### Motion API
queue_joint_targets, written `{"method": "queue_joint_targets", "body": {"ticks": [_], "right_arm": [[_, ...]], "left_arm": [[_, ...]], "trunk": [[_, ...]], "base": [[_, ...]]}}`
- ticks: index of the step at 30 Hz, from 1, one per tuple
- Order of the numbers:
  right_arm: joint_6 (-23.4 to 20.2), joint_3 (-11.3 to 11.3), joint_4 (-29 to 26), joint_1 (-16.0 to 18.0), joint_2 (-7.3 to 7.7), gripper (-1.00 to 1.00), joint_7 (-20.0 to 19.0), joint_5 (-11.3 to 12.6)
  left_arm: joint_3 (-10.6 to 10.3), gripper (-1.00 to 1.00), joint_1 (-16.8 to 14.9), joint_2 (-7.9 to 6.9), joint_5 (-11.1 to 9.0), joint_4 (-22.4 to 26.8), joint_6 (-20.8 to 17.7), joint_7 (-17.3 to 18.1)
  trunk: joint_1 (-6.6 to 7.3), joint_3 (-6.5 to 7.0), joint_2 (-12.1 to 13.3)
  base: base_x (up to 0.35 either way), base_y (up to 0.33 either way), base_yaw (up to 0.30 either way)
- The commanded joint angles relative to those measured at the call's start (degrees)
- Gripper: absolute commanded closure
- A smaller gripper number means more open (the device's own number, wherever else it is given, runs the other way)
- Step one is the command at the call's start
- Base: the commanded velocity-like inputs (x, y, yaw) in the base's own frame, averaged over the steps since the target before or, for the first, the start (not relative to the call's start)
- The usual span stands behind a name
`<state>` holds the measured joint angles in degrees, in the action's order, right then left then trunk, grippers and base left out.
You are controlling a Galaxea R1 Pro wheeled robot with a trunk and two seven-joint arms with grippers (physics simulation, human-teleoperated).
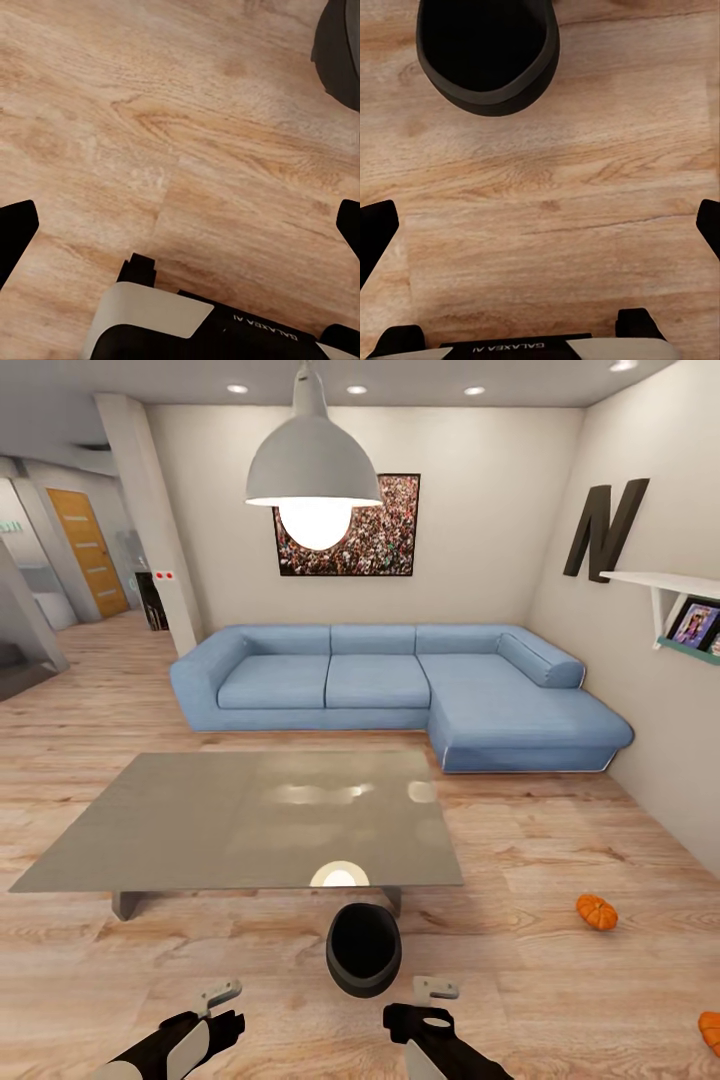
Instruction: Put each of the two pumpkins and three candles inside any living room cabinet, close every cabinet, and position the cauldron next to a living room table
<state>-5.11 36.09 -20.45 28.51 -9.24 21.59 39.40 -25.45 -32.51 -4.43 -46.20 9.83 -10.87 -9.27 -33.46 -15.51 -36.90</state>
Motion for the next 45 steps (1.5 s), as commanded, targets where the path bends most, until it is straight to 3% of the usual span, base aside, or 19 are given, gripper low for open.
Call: {"method": "queue_joint_targets", "body": {"ticks": [1, 30, 45], "right_arm": [[-0.3, 0.5, -0.1, 0.1, 0.04, -1.0, 0.5, 0.2], [-0.4, 0.4, -0.2, 0.1, 0.15, -1.0, 0.6, 1.0], [-0.3, 0.4, -0.1, 0.1, 0.28, -1.0, -0.4, 1.0]], "left_arm": [[-0.5, -1.0, 0.0, -0.05, -0.5, 0.2, -0.3, -0.4], [-0.5, -1.0, 0.0, -0.05, -0.5, 0.2, -0.3, -0.2], [-0.4, -1.0, 0.0, -0.06, -0.4, 0.2, -0.3, -0.1]], "trunk": [[0.21, 0.1, 0.3], [6.58, 5.31, 12.0], [6.58, 5.31, 12.0]], "base": [[0.0, 0.0, 0.0], [0.0, 0.0, 0.0], [0.0, 0.0, 0.021]]}}
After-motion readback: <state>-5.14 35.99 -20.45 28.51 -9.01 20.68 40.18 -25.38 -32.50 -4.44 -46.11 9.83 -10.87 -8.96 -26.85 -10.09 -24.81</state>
